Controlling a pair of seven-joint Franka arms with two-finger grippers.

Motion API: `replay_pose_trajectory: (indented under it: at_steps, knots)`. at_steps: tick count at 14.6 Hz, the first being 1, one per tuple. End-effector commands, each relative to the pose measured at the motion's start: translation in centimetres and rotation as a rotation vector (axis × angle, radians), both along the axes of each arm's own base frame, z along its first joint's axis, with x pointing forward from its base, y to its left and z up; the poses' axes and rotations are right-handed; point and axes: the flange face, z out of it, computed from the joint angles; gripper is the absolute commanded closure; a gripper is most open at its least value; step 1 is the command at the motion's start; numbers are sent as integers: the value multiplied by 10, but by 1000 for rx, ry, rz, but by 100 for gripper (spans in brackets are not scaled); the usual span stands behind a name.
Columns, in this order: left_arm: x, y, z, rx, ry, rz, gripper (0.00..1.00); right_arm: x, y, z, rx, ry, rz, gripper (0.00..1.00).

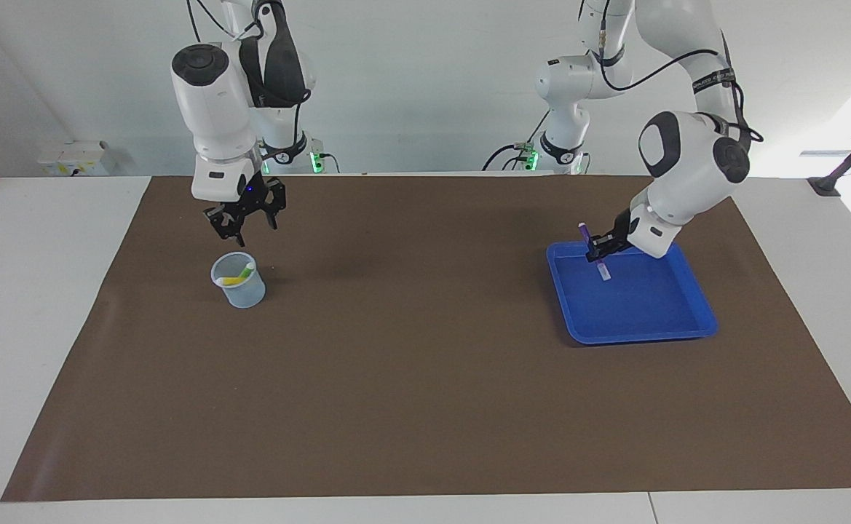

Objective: Right arm passes pens to left for tray arrangement
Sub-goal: 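Lower the purple pen into the blue tray with the left gripper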

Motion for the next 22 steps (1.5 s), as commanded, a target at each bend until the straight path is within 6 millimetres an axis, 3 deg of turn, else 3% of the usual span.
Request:
replay_pose_trajectory:
  at_steps: [1,6,10,12,15,16,17,22]
  knots:
    - [-2,-12,-37,48,-34,-125,100,2,-11,-42,-14,-5,7,34]
    - [5,-5,-61,57,-43,-154,100,6,-22,-71,-11,8,-1,38]
    - [7,-2,-63,58,-53,-144,100,-1,-22,-81,-12,-5,13,39]
    - [7,-2,-63,58,-54,-142,100,0,-23,-85,-17,2,15,45]
    - [7,-2,-62,59,-52,-137,100,2,-30,-90,-41,8,35,47]
    - [6,-2,-62,60,-50,-134,55,3,-32,-88,-58,8,77,48]
    - [6,-2,-62,60,-50,-134,1,4,-35,-89,-59,11,87,49]
    - [6,-1,-63,61,-46,-127,0,5,-37,-88,-57,-6,83,52]
